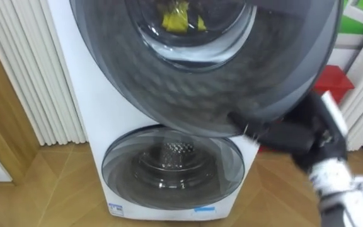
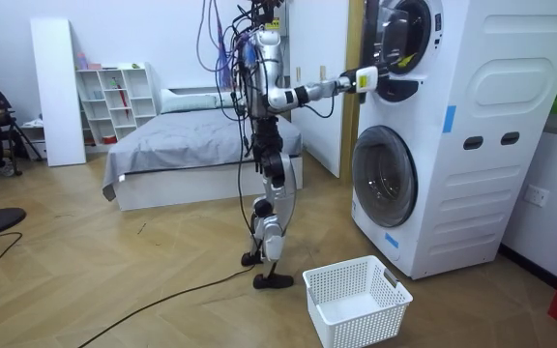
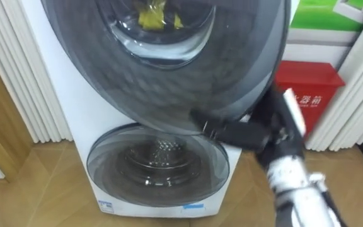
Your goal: Pick clothes from washing machine
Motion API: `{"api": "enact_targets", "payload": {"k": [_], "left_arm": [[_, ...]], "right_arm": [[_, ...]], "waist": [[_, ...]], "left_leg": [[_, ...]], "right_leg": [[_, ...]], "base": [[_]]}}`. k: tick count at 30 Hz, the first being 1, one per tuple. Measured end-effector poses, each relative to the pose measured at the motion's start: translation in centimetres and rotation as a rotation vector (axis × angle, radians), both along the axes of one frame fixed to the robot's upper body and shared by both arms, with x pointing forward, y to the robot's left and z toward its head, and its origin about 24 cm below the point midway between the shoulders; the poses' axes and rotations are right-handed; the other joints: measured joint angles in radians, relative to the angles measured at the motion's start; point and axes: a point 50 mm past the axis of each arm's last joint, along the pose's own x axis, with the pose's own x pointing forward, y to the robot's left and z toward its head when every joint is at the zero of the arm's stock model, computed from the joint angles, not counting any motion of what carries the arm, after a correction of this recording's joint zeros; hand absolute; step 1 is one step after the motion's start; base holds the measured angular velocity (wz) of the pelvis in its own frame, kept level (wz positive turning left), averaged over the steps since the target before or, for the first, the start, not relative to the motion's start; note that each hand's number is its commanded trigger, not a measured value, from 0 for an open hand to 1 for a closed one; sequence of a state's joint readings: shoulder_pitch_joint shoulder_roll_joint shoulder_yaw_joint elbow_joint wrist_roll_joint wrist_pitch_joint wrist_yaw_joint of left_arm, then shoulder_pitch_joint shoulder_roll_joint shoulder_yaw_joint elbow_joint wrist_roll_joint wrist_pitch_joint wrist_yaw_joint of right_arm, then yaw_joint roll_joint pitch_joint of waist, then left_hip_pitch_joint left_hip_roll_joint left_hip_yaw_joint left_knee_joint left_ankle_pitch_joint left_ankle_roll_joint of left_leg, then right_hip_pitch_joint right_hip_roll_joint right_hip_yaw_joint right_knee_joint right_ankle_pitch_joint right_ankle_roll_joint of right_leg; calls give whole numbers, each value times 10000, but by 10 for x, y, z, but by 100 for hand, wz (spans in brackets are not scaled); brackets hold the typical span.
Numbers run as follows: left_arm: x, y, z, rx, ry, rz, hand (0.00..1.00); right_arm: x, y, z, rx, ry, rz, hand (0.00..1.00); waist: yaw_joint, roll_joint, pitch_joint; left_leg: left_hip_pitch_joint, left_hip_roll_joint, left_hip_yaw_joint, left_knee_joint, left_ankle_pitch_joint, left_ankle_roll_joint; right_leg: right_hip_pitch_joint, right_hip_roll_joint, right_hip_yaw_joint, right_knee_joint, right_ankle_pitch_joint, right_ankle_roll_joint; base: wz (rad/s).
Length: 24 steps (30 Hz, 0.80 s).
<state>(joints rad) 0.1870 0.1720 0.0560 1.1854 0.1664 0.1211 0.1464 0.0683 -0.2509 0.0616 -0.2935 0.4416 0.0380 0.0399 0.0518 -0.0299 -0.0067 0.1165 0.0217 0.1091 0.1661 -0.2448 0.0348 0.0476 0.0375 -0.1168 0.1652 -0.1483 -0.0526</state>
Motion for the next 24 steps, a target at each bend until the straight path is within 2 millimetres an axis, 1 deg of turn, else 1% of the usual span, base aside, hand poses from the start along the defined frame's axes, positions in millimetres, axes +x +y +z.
{"api": "enact_targets", "payload": {"k": [1, 3, 5, 7, 11, 12, 13, 20, 22, 24], "left_arm": [[3, 0, 0, -1, -61, -15, 0], [1, -1, 0, -15, 7, -78, 0], [2, -2, -1, -68, -16, -128, 0], [0, -6, -2, -186, 34, -161, 0], [1, -7, -2, -268, -66, -281, 0], [5, -7, -2, -280, -189, -326, 0], [8, -8, -2, -301, -250, -368, 0], [17, -9, -2, -552, -605, -295, 0], [22, -10, -2, -637, -754, -365, 0], [24, -10, -2, -637, -826, -469, 0]], "right_arm": [[-1, 3, -2, -63, 84, 325, 0], [-1, 7, -2, -123, 55, 730, 0], [-2, 11, -2, -238, -2, 1104, 0], [-3, 15, 1, -171, -206, 1497, 0], [-6, 19, 7, -167, -518, 1868, 0], [-8, 20, 8, -174, -549, 1957, 0], [-11, 21, 8, -186, -563, 2099, 0], [-14, 26, 8, -582, -694, 2731, 0], [-16, 28, 13, -618, -971, 3022, 0], [-18, 34, 17, -605, -1141, 3367, 0]], "waist": [[-48, 51, -12], [-59, 76, -14], [-150, 88, -16], [-212, 100, -8], [-281, 118, 4], [-282, 122, 7], [-284, 101, -6], [-267, 43, -32], [-194, 41, -33], [-198, 26, -37]], "left_leg": [[-1, -5, -28, -23, -3, -1], [-14, -5, -8, -26, -2, -1], [-11, 1, 40, -24, -3, -1], [-9, 13, 152, -24, -3, -2], [-10, 17, 265, -39, -3, -1], [-22, 18, 284, -65, -4, -1], [-42, 21, 316, -94, -4, -1], [10, 33, 654, -131, -3, 0], [3, 44, 787, -133, -3, -1], [5, 51, 799, -132, -3, -1]], "right_leg": [[-24, -2, 9, 36, 0, 1], [-50, 0, 24, 66, 4, 6], [-74, 9, 51, 81, 8, 5], [-108, 22, 96, 94, 16, 2], [-153, 32, 202, 93, 29, 5], [-182, 43, 262, 92, 32, 9], [-234, 53, 295, 116, 32, 9], [-355, 100, 615, 208, 34, 12], [-413, 123, 728, 222, 41, 11], [-418, 135, 755, 220, 54, 11]], "base": [[0], [0], [-3], [-12], [-9], [-8], [-9], [-14], [-15], [-8]]}}
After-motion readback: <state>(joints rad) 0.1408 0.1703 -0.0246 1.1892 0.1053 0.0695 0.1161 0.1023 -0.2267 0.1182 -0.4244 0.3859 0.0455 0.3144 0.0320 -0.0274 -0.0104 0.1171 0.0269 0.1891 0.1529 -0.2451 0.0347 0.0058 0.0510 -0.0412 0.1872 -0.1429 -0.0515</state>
